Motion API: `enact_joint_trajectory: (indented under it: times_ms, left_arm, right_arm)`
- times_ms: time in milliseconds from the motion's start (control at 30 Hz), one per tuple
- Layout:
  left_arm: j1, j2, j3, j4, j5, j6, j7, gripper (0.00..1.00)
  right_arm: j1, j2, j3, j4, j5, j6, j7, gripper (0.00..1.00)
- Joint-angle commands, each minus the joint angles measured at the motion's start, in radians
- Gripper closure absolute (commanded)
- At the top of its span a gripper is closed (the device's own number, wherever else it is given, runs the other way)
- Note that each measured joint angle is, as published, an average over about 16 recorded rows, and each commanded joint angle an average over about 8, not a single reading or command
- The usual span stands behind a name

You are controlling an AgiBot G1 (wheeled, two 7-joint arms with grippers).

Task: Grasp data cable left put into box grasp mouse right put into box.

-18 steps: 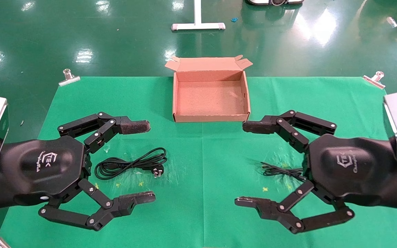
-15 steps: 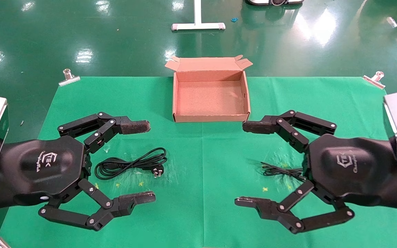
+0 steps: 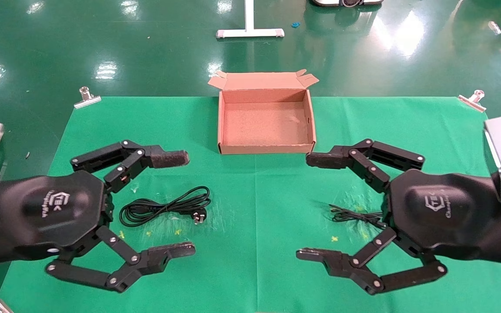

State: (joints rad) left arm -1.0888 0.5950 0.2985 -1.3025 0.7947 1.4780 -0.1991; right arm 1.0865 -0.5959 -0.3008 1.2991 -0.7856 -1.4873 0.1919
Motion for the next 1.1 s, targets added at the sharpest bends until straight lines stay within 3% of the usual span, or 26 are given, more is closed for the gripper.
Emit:
enact_joint_trajectory:
  times_ms: [33,267,433,767,1100]
  left_arm:
    - [-0.002,-0.002,0.0,-0.003,0.004,-0.001,0.001,0.0]
    - [-0.08,-0.037,0.086,-0.05,0.268,-0.029,-0.051,0.0]
    - [-0.193,0.009,0.177,-0.056,0.478,-0.004,-0.107,0.0]
    - [-0.322,0.176,0.33,-0.052,0.815,-0.016,-0.147,0.0]
    - [-0.373,0.292,0.442,-0.05,1.139,-0.067,-0.274,0.0]
  right_arm:
    - [-0.003,0.001,0.002,0.0,0.004,-0.001,-0.003,0.0]
    - [0.084,0.032,-0.093,0.051,-0.268,0.024,0.07,0.0]
    - [0.153,0.019,-0.15,0.055,-0.403,0.021,0.144,0.0]
    - [0.181,0.019,-0.167,0.057,-0.437,0.022,0.186,0.0]
    - [0.178,0.048,-0.162,0.058,-0.428,0.016,0.185,0.0]
